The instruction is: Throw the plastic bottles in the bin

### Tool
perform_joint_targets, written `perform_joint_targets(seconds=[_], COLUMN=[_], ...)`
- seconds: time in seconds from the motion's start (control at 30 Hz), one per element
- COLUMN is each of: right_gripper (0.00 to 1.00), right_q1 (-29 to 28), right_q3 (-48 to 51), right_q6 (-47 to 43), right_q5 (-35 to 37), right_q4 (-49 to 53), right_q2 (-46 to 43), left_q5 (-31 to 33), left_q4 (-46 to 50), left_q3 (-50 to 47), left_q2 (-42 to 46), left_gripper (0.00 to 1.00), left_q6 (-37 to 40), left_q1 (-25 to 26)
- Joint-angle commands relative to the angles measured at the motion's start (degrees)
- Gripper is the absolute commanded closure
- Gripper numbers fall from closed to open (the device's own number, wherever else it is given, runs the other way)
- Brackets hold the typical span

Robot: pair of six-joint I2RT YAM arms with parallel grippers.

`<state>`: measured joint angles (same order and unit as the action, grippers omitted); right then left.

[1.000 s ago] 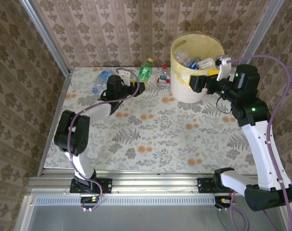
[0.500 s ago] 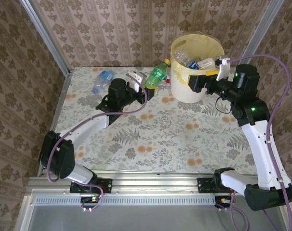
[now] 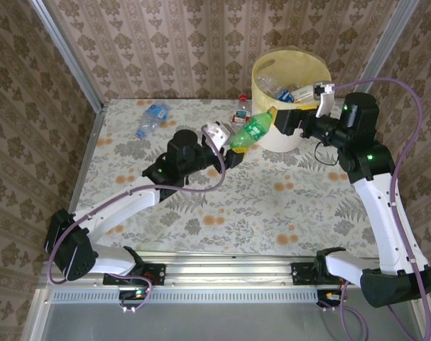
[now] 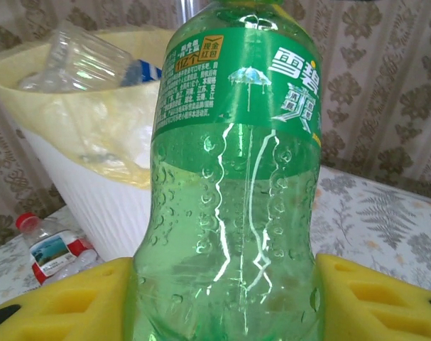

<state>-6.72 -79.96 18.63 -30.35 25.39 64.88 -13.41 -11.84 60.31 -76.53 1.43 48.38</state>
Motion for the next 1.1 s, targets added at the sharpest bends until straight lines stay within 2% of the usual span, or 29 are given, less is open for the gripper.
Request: perform_joint_targets(seconds=[0.0,0.5,0.87,1.07], right_gripper=[0.02,0.08,0.23,0.36], right_q1=[-0.6,-3.8,-5.3,-5.4], right_q3=[1.2,2.9,3.2,3.2], right_q6=[3.1,5.9,5.0,4.7], right_q5=[-3.7,-8.6,-9.7,-10.7], right_q4=[-2.5,-3.9,-1.9,-1.6], right_q2=[0.5,2.0,3.1,3.2], left_q5=[1.0,2.2,3.1,2.9], left_q4=[0.1,-2.2,-3.8,-4.5], left_q3=[3.3,4.5,4.9,4.8], left_q2=[0.3,0.3,-1.3,-1.7], left_gripper=[0.55,0.57,0.58,0.57], left_q6=[2.9,4.3,5.2,5.5], left_q1=[1.9,4.2,4.1,4.2])
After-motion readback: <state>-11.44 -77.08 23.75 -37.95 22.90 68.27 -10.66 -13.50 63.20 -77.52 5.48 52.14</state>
